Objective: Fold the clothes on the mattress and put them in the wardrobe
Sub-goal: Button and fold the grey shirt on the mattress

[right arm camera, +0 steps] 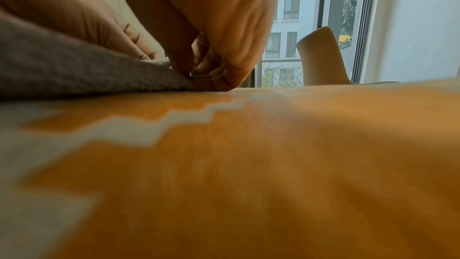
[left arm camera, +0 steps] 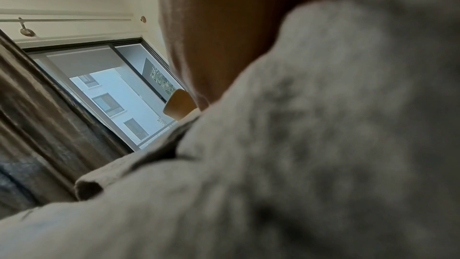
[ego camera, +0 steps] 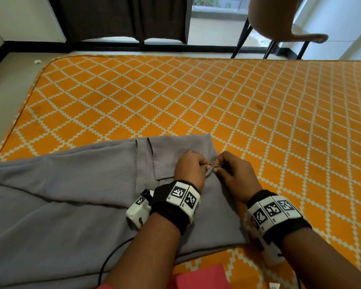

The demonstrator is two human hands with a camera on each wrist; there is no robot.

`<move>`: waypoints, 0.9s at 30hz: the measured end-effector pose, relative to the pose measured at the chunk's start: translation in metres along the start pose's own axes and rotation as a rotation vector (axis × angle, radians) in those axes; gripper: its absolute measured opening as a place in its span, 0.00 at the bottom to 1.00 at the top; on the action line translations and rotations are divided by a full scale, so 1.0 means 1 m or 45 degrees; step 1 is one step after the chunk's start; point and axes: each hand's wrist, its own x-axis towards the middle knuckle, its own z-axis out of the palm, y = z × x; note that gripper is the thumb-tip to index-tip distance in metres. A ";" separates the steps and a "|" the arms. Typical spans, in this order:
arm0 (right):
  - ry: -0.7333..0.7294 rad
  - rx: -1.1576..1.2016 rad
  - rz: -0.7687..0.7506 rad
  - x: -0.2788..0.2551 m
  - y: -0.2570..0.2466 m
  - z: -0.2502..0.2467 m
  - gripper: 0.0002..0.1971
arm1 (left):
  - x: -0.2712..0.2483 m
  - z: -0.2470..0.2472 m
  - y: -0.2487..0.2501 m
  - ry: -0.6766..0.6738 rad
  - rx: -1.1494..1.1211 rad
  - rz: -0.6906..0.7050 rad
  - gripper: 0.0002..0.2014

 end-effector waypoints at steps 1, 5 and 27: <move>0.007 0.010 0.005 0.000 0.000 0.000 0.05 | 0.000 0.000 0.000 -0.013 -0.011 -0.014 0.06; 0.019 0.011 0.035 0.002 -0.001 0.001 0.04 | 0.004 0.001 -0.002 -0.079 -0.028 -0.058 0.19; -0.035 -0.179 0.083 0.012 0.003 0.002 0.02 | 0.006 0.004 -0.005 -0.105 -0.017 -0.103 0.06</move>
